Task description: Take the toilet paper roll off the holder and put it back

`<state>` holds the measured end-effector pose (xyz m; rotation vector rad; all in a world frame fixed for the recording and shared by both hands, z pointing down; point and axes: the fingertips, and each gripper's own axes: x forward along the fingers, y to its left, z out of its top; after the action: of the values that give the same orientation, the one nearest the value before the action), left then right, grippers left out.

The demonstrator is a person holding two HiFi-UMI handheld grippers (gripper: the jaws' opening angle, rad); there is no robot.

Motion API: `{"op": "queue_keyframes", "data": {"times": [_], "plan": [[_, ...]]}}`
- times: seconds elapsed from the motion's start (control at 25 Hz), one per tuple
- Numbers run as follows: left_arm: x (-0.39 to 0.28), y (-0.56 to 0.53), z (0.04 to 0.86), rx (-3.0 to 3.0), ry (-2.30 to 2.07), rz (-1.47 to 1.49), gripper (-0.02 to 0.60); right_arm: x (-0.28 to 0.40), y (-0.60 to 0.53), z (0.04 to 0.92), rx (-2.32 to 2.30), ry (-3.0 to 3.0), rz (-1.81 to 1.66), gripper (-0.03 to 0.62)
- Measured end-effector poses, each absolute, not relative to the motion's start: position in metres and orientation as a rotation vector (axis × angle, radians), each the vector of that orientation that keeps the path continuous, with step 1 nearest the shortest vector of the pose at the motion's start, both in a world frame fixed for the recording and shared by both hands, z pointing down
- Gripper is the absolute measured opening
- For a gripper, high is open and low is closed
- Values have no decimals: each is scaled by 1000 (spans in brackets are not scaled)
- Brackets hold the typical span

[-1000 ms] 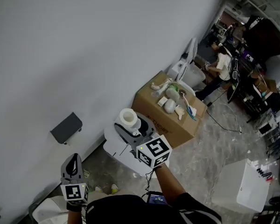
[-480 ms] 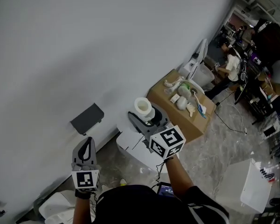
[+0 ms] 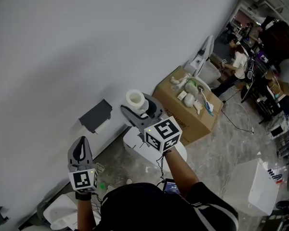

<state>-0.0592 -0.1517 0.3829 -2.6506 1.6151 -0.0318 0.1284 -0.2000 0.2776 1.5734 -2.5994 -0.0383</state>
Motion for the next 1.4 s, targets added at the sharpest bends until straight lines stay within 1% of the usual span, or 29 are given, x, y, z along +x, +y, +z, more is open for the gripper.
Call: {"op": "queue_keyframes", "data": {"times": [0.4,0.6,0.8,1.12,1.4], "plan": [[-94,-159,395,-2619,1695,-44,11,78,-237,305,1462,-2624,-19,295],[-111,-144,403,-2594,1755,-57,11,55,-234,315,1398,-2636,-22,295],[-112,-152,396,-2581,1728,-72,11,49,-253,313,1402,-2638,-42,295],[-139,-147,412,-2544,1854,-91,11,18,-274,349,1313,-2618,-58,295],[-149,-137,422,-2533,1929,-95,11,4,-292,373,1324,-2607,-58,295]]}}
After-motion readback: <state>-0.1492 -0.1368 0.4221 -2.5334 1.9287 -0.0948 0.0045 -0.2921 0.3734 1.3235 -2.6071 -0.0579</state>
